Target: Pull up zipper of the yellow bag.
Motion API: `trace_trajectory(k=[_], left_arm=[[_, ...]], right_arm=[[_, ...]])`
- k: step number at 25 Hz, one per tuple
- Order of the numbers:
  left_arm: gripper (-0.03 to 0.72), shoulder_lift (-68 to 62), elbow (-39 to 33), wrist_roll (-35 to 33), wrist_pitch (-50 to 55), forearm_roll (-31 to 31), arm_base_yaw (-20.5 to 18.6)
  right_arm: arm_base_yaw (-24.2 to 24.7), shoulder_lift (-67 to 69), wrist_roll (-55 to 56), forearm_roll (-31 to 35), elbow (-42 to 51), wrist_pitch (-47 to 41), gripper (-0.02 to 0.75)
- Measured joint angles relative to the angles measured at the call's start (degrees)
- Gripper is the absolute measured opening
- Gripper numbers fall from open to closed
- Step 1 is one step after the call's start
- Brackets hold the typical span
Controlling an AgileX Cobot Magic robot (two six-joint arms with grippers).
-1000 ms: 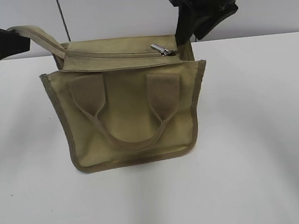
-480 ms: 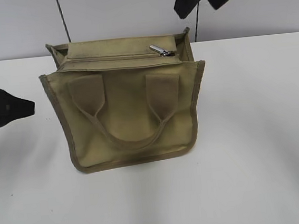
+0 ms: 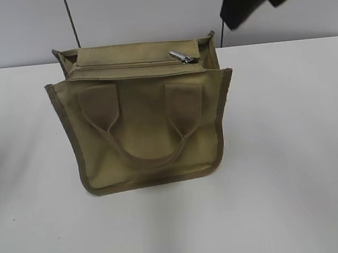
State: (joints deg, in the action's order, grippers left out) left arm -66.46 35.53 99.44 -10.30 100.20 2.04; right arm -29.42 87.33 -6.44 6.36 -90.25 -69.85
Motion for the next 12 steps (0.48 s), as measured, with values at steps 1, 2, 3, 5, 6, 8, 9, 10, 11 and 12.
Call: trace_trajectory(k=[1,2,3,5,6,8,9,10,11,12], left_arm=[[0.428,0.4,-0.4,0.1,1.5,-0.1,0.3],[0.428,0.6,-0.8,0.1,3.6,-0.1,0.4],[0.428,0.6,-1.2,0.1,5.5,-0.1,0.6],[0.428,0.6,-1.9,0.1,7.7,-0.1,0.7],[0.428,0.5,-2.2,0.1,8.4,-0.1,1.0],[0.428,0.3,-3.4,0.1,10.3,-0.1,2.2],[0.425,0.0,-4.3,0.1,12.4,-0.5,3.3],[0.421,-0.5,-5.1,0.1,14.6,-0.5,4.4],[0.417,-1.1,-6.1,0.1,16.3,-0.5,5.7],[0.414,-1.8,-6.8,0.1,17.2,-0.5,7.0]], right_arm=[[-0.7,-1.9,0.7,0.0,3.1,0.0,0.587],[-1.3,-4.1,1.0,-0.1,6.3,0.0,0.587],[-1.6,-6.0,1.5,-0.2,9.5,0.0,0.587],[-2.0,-11.1,2.4,-0.2,14.9,0.0,0.587],[-2.0,-13.7,2.7,-0.2,17.7,0.0,0.587],[-2.1,-18.3,3.2,-0.7,22.9,0.2,0.587],[-2.1,-20.9,3.3,-1.2,25.5,0.4,0.585],[-2.1,-23.0,3.4,-1.8,28.0,0.5,0.586],[-2.1,-25.6,3.4,-2.2,30.0,0.5,0.586],[-2.1,-28.2,3.4,-2.3,32.2,0.5,0.586]])
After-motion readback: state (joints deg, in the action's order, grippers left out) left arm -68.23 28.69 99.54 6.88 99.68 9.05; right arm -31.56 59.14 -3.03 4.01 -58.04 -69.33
